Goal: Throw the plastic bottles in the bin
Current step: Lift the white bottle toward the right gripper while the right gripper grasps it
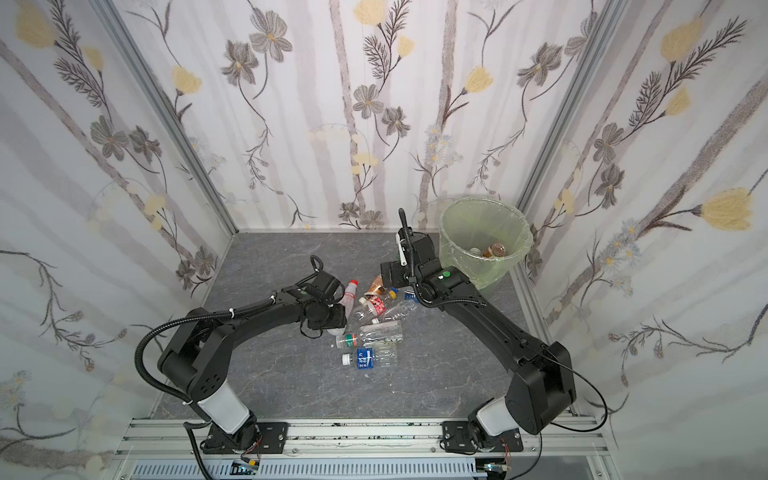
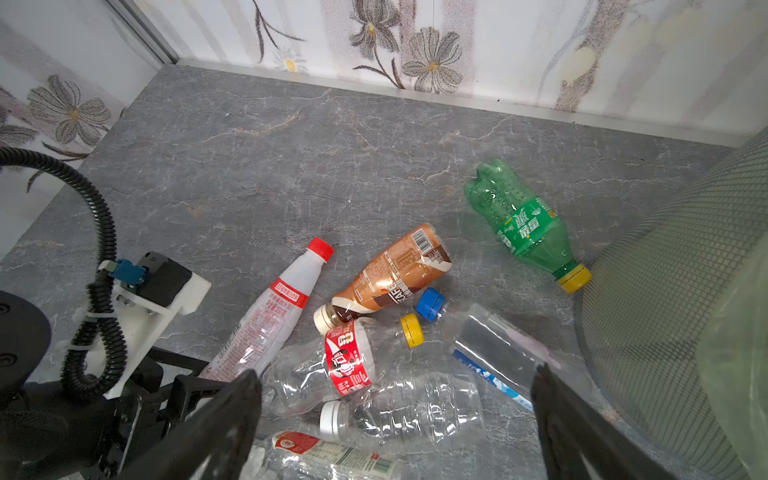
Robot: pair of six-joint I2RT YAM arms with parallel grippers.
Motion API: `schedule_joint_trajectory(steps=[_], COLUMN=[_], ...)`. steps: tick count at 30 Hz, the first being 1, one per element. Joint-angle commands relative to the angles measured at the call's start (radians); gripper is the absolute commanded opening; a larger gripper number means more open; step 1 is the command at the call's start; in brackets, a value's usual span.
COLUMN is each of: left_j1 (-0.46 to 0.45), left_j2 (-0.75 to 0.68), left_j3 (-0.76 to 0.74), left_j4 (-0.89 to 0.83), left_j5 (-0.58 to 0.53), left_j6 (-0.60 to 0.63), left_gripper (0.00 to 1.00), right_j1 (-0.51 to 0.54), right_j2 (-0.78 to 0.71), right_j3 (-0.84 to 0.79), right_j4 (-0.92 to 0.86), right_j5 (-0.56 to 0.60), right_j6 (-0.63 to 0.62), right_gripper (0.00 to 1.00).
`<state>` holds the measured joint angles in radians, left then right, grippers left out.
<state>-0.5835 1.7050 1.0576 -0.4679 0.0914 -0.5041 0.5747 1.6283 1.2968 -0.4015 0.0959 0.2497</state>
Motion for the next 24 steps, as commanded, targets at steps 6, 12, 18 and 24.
schedule_joint_trajectory(steps=[6, 12, 18, 24], left_j1=[0.001, 0.001, 0.014, 0.060], left_j2=[0.016, 0.008, -0.031, -0.077], left_j3=[-0.004, -0.001, 0.007, 0.013], left_j4=[0.006, 0.017, 0.030, 0.058], left_j5=[-0.013, -0.001, 0.030, 0.107], left_j6=[0.018, 0.027, 0.032, 0.022], left_gripper=[0.48, 0.44, 0.42, 0.43], right_j1=[0.002, 0.001, 0.001, 0.002], right_j2=[0.016, 0.018, 0.019, 0.045], right_j3=[-0.003, -0.005, -0.015, -0.025], right_j4=[0.039, 0.043, 0.058, 0.083], right_j5=[-0.003, -0.004, -0.042, -0.088], right_j6=[0.008, 0.009, 0.023, 0.056], right_gripper=[1.00, 1.00, 1.00, 1.00])
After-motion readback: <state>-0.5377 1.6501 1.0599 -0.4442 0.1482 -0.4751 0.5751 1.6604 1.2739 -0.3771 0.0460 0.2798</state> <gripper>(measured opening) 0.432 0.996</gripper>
